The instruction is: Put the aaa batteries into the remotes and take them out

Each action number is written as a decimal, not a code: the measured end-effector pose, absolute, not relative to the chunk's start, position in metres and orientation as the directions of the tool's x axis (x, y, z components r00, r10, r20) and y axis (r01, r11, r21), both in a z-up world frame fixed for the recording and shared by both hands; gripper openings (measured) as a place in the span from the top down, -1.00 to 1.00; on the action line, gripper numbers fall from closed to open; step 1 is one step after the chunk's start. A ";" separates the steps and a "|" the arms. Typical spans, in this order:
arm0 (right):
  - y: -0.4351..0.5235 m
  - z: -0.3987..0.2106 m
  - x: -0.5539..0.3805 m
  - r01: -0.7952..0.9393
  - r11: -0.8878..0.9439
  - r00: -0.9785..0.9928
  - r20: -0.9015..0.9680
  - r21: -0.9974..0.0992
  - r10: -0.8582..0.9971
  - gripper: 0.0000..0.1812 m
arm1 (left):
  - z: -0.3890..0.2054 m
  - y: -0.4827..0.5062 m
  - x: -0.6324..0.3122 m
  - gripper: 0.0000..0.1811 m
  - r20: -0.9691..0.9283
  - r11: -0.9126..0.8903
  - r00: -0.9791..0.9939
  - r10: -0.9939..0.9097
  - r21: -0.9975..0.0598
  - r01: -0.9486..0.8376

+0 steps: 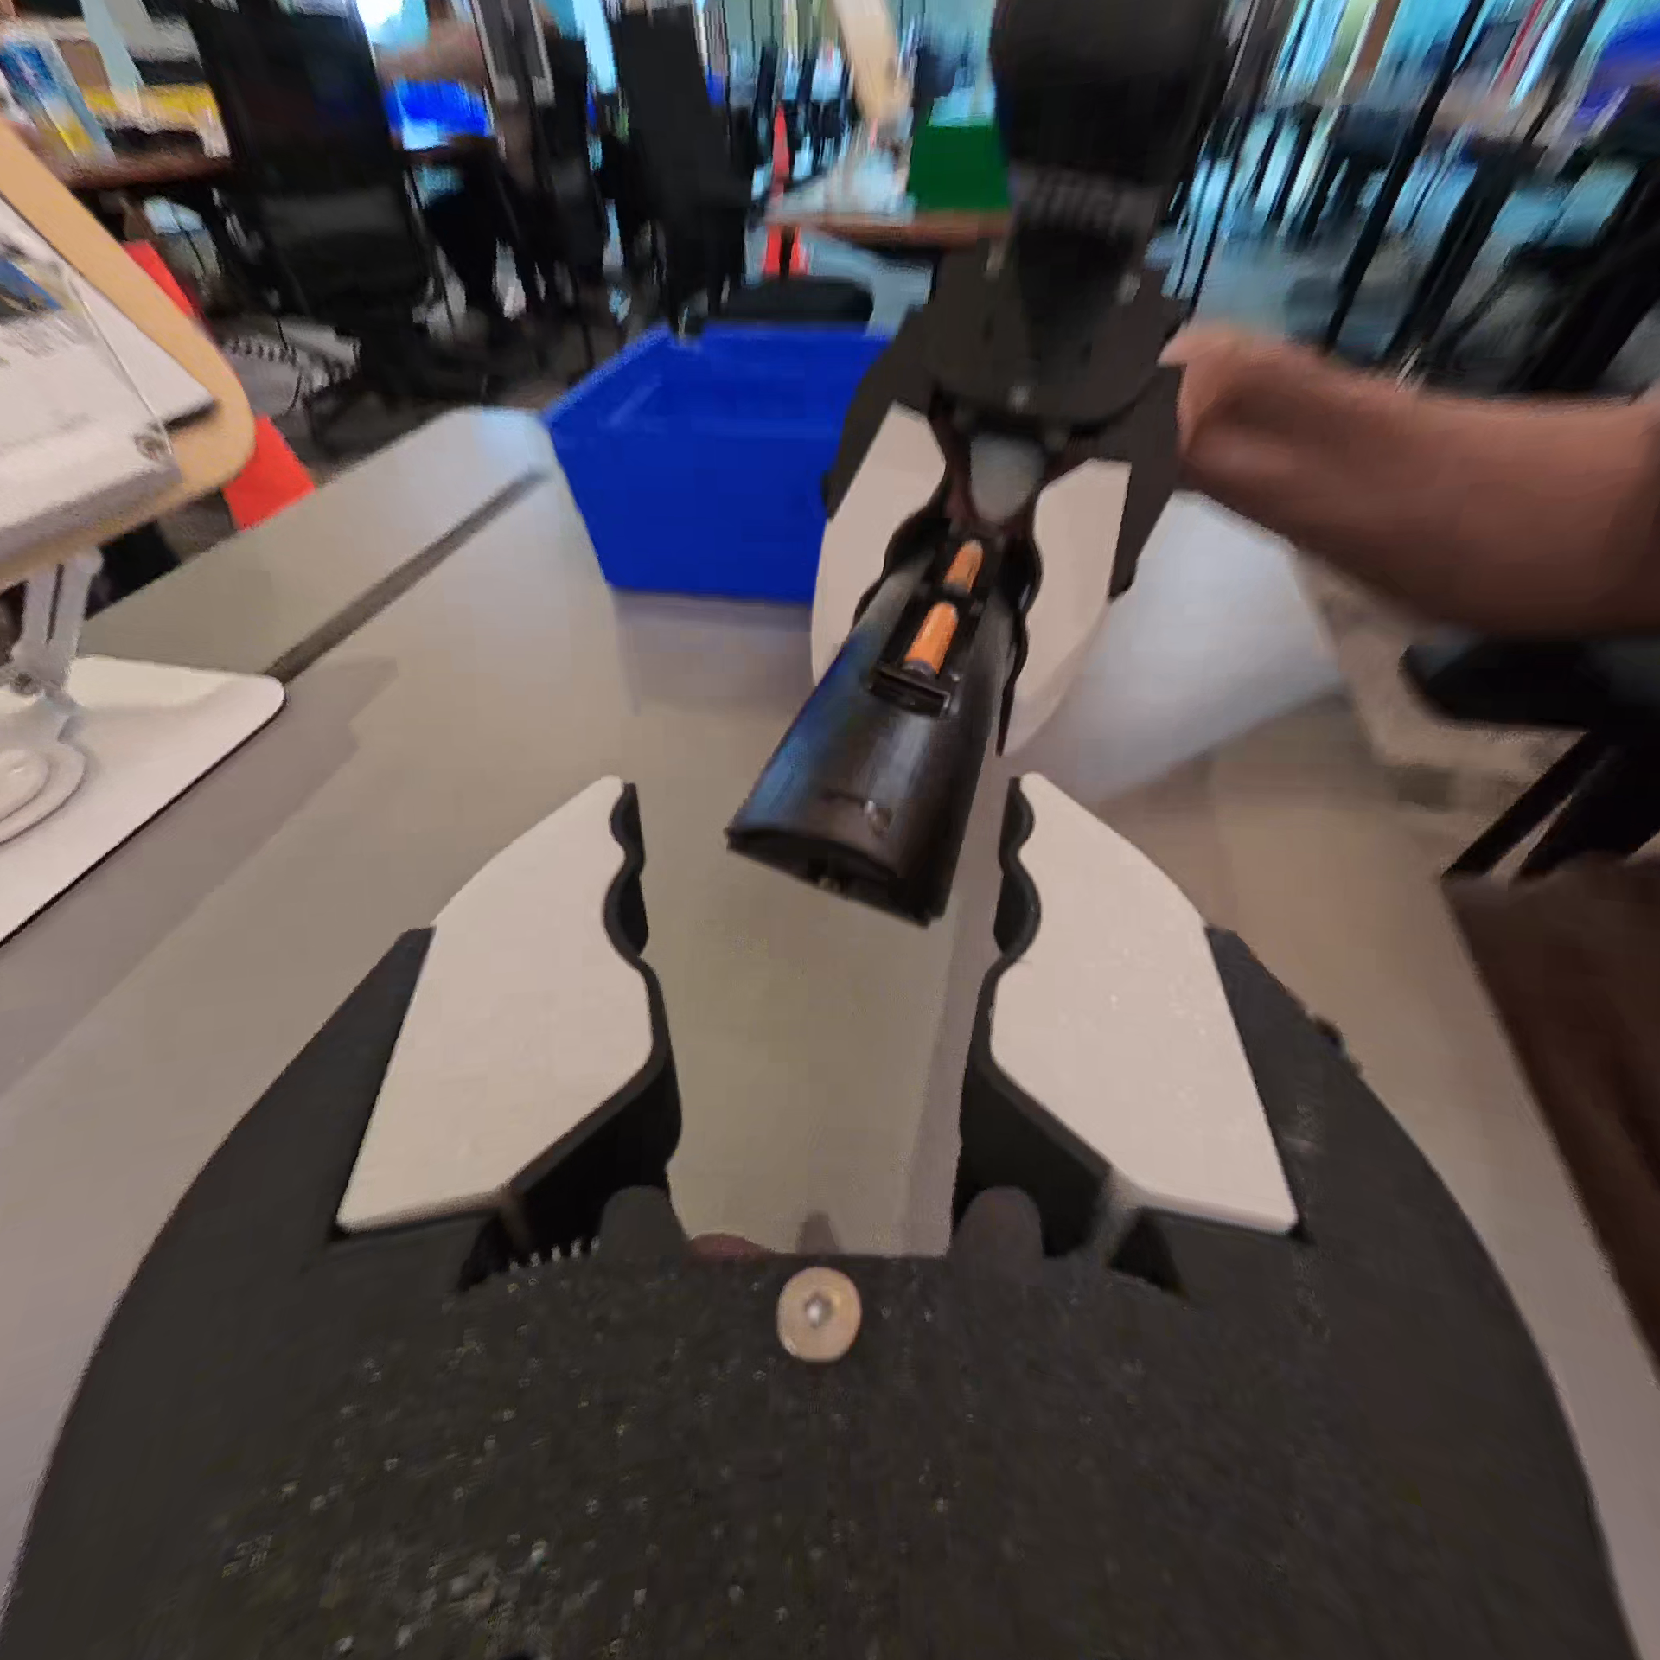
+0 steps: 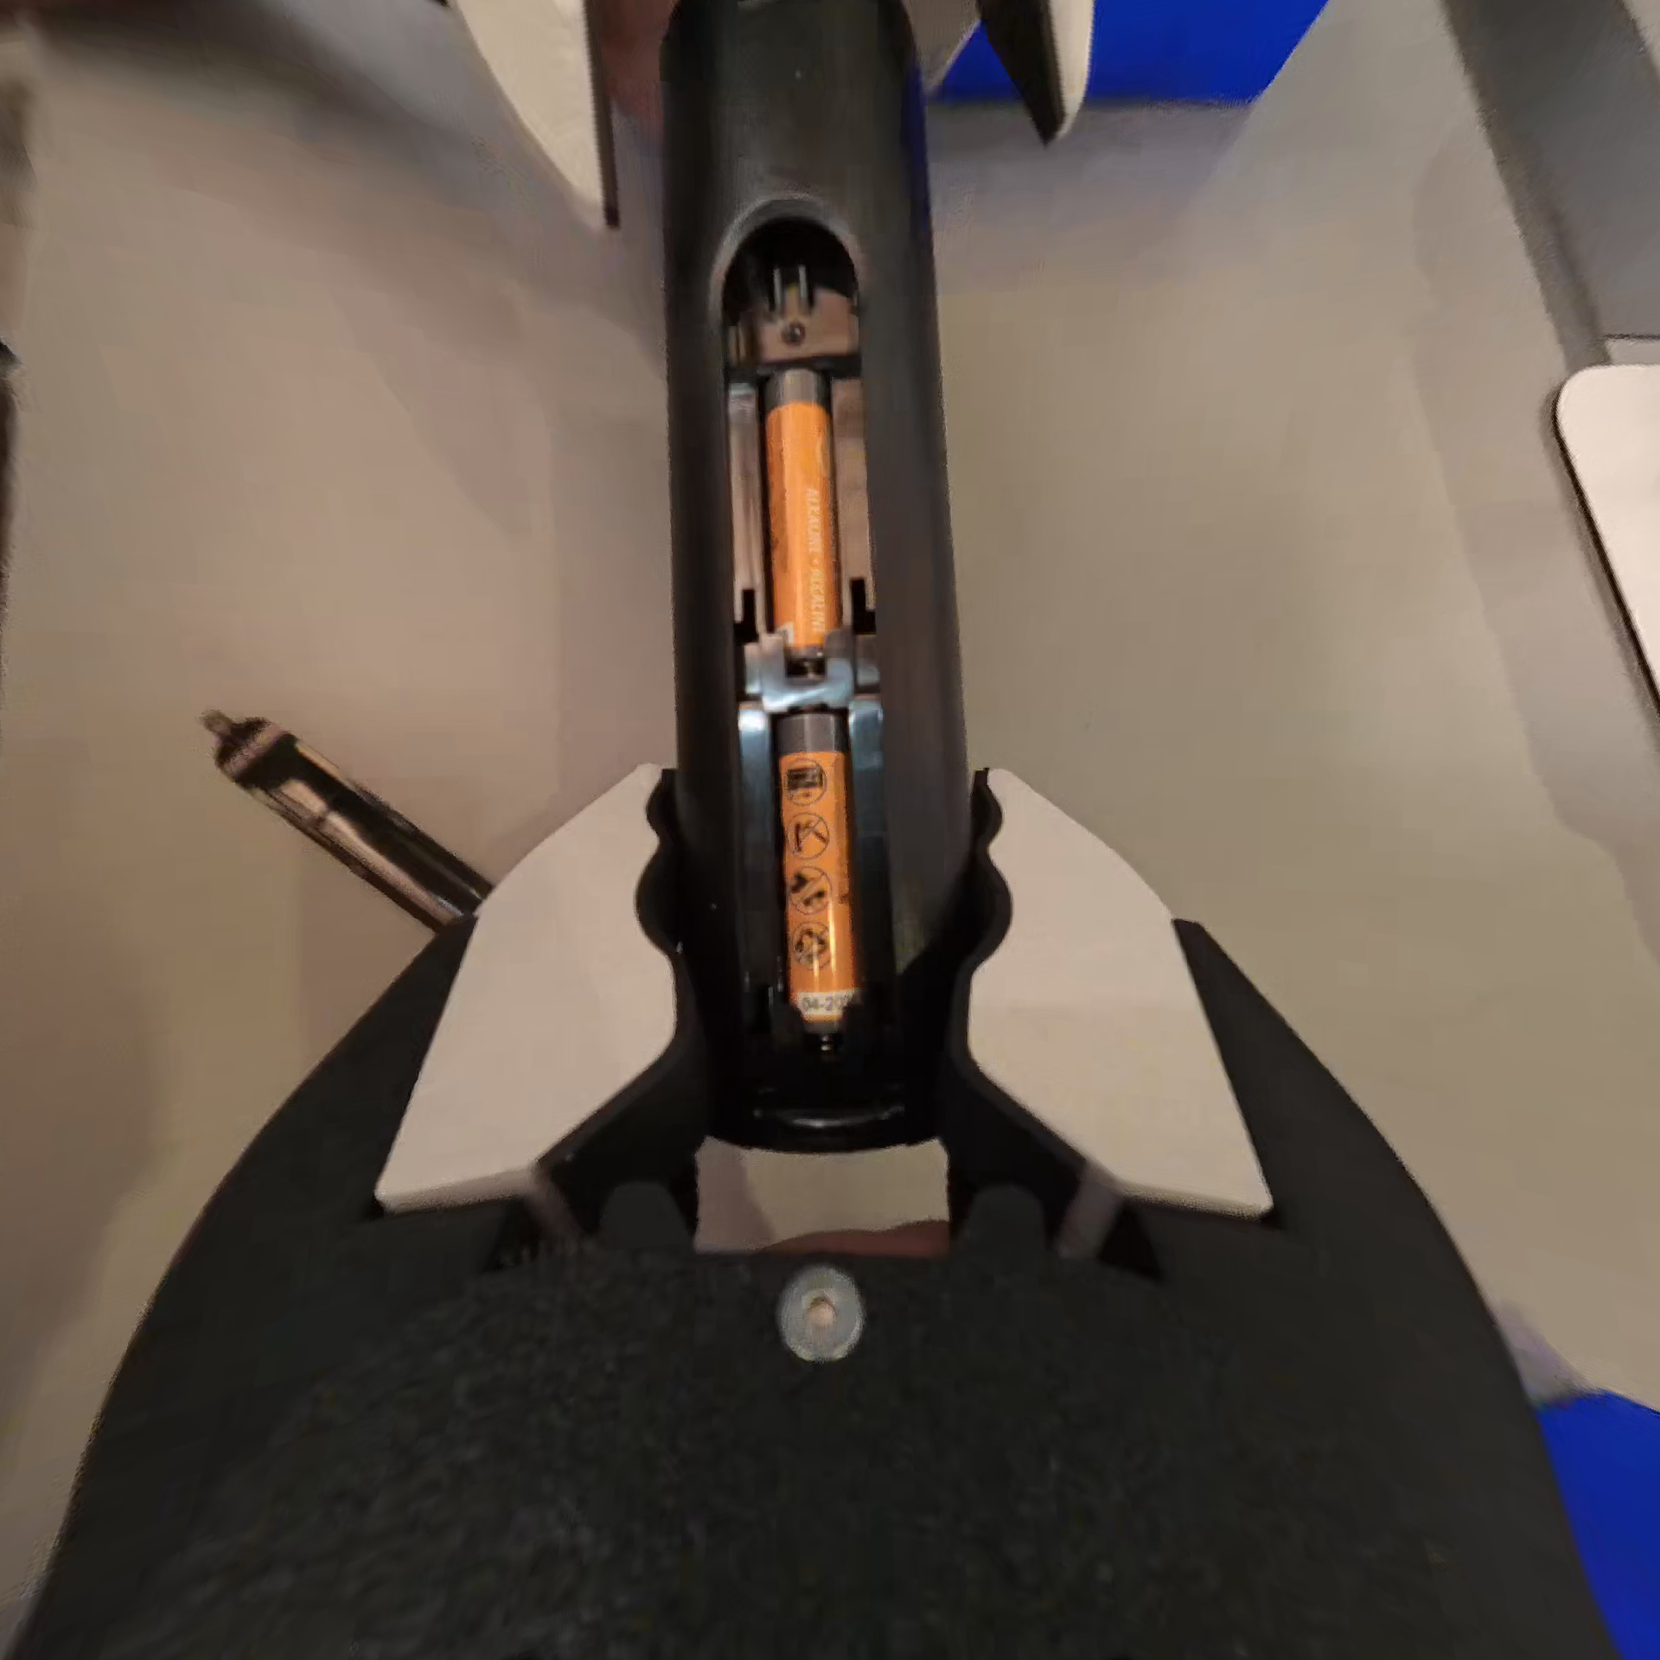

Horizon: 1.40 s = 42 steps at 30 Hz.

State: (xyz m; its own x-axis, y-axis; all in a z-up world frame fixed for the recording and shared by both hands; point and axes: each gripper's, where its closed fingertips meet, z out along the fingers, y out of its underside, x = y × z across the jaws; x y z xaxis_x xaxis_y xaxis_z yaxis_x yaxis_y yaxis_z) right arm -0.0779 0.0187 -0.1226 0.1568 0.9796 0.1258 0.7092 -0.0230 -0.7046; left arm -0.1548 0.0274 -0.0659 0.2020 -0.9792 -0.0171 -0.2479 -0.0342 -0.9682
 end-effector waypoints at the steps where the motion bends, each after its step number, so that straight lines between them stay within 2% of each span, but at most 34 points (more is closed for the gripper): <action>1: 0.018 -0.116 -0.081 0.664 -0.035 0.163 0.099 -0.747 0.982 0.33 | -0.057 0.026 -0.156 0.13 0.020 -0.054 0.184 -0.983 -0.982 -0.183; 5: 0.017 -0.094 -0.099 0.450 -0.103 0.138 -0.045 -0.887 0.989 0.33 | -0.034 0.013 -0.153 0.15 0.125 -0.124 0.073 -0.989 -0.992 0.026; 10: 0.001 -0.103 -0.141 0.294 -0.184 -0.003 -0.193 -0.938 0.981 0.33 | -0.044 0.003 -0.131 0.09 0.128 -0.128 0.017 -0.992 -0.992 0.001; 14: -0.006 -0.111 -0.160 0.272 -0.186 -0.065 -0.211 -0.944 0.975 0.33 | -0.052 0.001 -0.125 0.12 0.116 -0.117 0.016 -0.993 -0.992 -0.036; 16: -0.004 -0.112 -0.157 0.287 -0.180 -0.065 -0.207 -0.941 0.976 0.33 | -0.057 0.004 -0.127 0.31 0.106 -0.107 0.025 -0.994 -0.992 -0.060; 20: 0.001 -0.118 -0.150 0.359 -0.162 -0.047 -0.191 -0.919 0.980 0.33 | -0.061 0.008 -0.124 0.33 0.114 -0.115 0.029 -0.993 -0.992 -0.053; 25: 0.007 -0.113 -0.146 0.343 -0.182 -0.016 -0.199 -0.922 0.980 0.32 | -0.061 0.013 -0.123 0.33 0.114 -0.114 0.016 -0.993 -0.993 -0.015; 30: 0.013 -0.107 -0.129 0.392 -0.087 0.050 -0.073 -0.916 0.996 0.25 | -0.060 0.016 -0.127 0.35 0.128 -0.128 -0.022 -0.992 -0.992 0.013; 34: 0.015 -0.075 -0.117 0.351 0.063 0.103 0.105 -0.934 0.989 0.30 | -0.061 0.014 -0.131 0.34 0.234 -0.240 -0.097 -0.967 -0.969 0.060; 37: -0.002 -0.062 -0.133 0.326 0.200 0.047 0.228 -0.924 0.973 0.33 | -0.065 0.009 -0.130 0.34 0.278 -0.288 -0.142 -0.950 -0.956 0.050; 40: -0.005 -0.070 -0.148 0.403 0.366 -0.030 0.388 -0.839 0.921 0.35 | -0.068 0.005 -0.130 0.34 0.300 -0.310 -0.179 -0.937 -0.950 0.028; 42: -0.001 -0.068 -0.153 0.396 0.416 -0.069 0.425 -0.819 0.903 0.43 | -0.068 0.002 -0.130 0.34 0.324 -0.336 -0.216 -0.921 -0.942 0.023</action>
